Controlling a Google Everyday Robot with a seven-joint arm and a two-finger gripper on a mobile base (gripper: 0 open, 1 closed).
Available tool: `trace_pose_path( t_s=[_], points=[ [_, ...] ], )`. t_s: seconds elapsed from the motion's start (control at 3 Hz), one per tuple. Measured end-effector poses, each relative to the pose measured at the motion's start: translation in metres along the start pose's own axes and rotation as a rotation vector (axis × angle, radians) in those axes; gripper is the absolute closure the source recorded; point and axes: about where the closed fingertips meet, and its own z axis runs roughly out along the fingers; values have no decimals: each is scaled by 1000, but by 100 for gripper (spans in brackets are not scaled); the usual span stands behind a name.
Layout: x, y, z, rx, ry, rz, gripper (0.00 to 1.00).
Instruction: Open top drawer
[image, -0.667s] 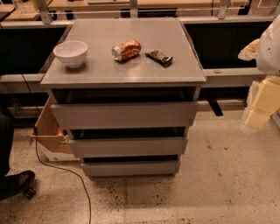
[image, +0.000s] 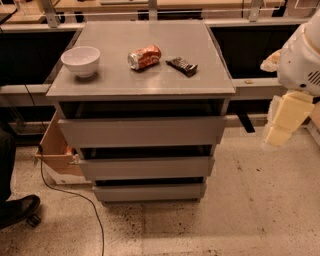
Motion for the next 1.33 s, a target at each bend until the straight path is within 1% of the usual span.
trace_pose_path(
  t_s=[0.33,0.67,1.0,1.33],
  points=[
    [-25,-10,48,-24,-28,-15,0],
    [-53,-21,102,-27,-50,-54,0],
    [-88,-16,178,-17,-83,-78,0],
    [-89,-15,182,-12,-87,-78,0]
  ],
)
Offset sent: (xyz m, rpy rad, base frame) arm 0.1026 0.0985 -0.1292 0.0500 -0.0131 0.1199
